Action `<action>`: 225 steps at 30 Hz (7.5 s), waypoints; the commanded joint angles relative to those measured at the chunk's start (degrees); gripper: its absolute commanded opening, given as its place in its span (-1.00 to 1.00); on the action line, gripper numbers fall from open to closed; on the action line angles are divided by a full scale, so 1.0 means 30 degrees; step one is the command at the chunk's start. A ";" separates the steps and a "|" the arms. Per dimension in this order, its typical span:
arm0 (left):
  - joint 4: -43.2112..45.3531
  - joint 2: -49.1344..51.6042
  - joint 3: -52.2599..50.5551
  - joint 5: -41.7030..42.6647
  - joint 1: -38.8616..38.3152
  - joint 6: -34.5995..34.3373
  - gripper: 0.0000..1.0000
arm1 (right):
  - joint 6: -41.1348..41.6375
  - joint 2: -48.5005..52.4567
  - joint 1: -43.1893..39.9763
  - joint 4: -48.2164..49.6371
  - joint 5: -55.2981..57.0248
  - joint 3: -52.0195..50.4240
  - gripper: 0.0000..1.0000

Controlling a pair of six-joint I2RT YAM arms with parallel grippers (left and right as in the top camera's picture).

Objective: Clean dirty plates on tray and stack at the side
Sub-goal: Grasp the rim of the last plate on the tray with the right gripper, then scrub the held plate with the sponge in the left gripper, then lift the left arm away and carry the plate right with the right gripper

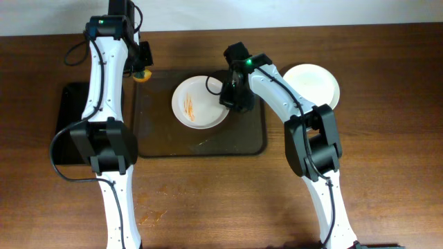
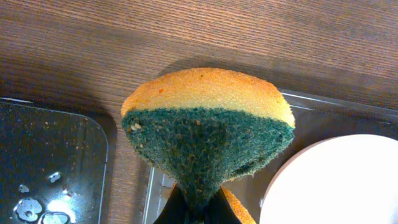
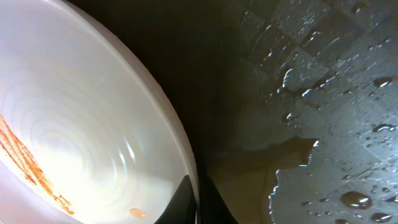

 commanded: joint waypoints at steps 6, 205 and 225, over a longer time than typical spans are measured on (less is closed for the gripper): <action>-0.0153 0.0197 -0.0175 0.0554 -0.0015 0.0386 -0.99 | -0.1355 0.0692 -0.0197 0.1515 0.0226 0.0160 -0.46; 0.0291 -0.0117 -0.0204 -0.1741 -0.1785 -0.0117 -0.99 | -0.5610 -0.5370 0.7512 -0.2200 2.7562 0.0787 -0.92; 0.0291 -0.0117 -0.0204 -0.1741 -0.1785 -0.0117 -1.00 | -0.5370 -0.8211 0.1851 -0.2980 1.2211 0.0787 -0.92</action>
